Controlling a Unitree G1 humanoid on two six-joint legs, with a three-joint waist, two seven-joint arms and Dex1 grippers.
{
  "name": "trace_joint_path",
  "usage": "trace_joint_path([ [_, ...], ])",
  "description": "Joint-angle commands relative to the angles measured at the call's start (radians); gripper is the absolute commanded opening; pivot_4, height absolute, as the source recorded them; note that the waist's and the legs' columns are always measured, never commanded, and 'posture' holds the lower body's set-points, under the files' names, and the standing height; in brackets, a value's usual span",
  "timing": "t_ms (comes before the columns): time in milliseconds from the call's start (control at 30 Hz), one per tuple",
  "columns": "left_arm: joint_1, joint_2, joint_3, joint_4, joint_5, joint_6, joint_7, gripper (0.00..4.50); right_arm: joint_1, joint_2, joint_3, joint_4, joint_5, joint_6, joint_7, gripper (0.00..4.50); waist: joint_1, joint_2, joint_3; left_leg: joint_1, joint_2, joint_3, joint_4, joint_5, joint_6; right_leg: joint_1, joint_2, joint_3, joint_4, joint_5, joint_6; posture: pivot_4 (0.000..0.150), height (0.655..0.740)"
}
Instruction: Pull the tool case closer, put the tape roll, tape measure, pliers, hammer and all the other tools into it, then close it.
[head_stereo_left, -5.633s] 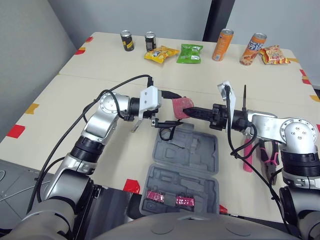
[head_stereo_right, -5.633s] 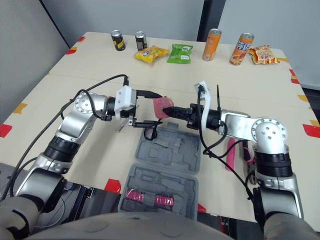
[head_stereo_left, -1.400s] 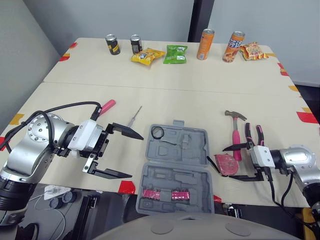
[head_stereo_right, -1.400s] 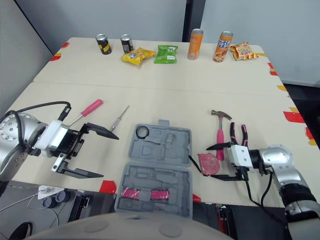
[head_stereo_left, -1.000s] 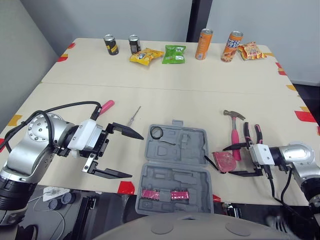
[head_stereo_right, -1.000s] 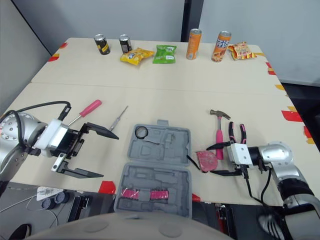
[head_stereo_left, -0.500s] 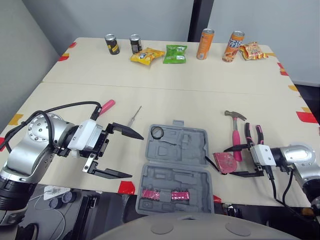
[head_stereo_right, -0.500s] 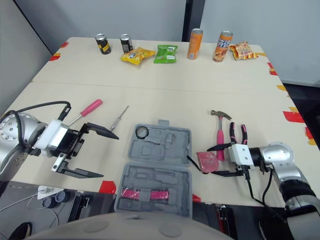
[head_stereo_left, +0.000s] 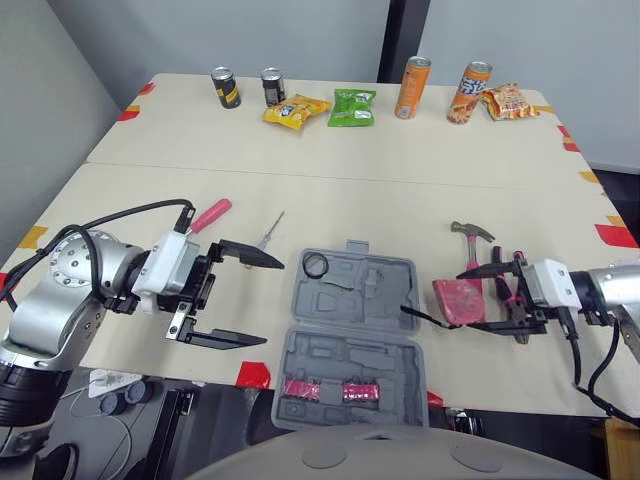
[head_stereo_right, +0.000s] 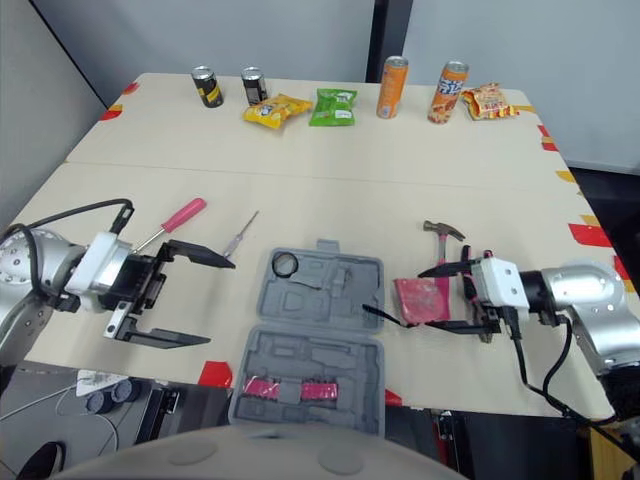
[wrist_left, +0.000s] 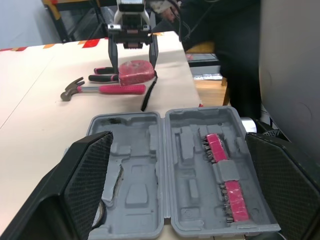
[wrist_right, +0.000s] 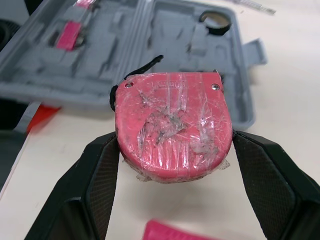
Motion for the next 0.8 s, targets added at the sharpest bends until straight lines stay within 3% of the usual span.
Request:
trace_joint_path([
  [33, 0.004, -0.008, 0.035, 0.013, -0.002, -0.010, 0.011, 4.50, -0.014, -0.032, -0.006, -0.175, -0.064, 0.175, -0.112, 3.06, 0.003, 0.000, 0.000, 0.000, 0.000, 0.000, 0.000, 0.000, 0.000, 0.000, 0.000, 0.000, 0.000, 0.000, 0.000, 0.150, 0.7400],
  [300, -0.005, -0.015, 0.036, 0.044, 0.023, -0.018, 0.026, 4.50, -0.138, -0.017, 0.143, -0.461, -0.258, 0.535, -0.284, 3.06, 0.000, 0.000, 0.001, 0.003, 0.000, 0.002, -0.004, 0.000, -0.001, -0.001, 0.000, 0.001, 0.000, 0.000, 0.000, 0.150, 0.7400],
  [800, -0.018, -0.005, 0.022, 0.065, 0.059, -0.026, 0.012, 4.50, -0.327, 0.079, 0.429, -0.564, -0.543, 0.843, -0.334, 3.06, -0.026, 0.000, 0.003, 0.013, 0.000, 0.008, -0.014, 0.003, -0.003, 0.002, -0.003, 0.006, 0.001, 0.000, 0.000, 0.150, 0.7400],
])
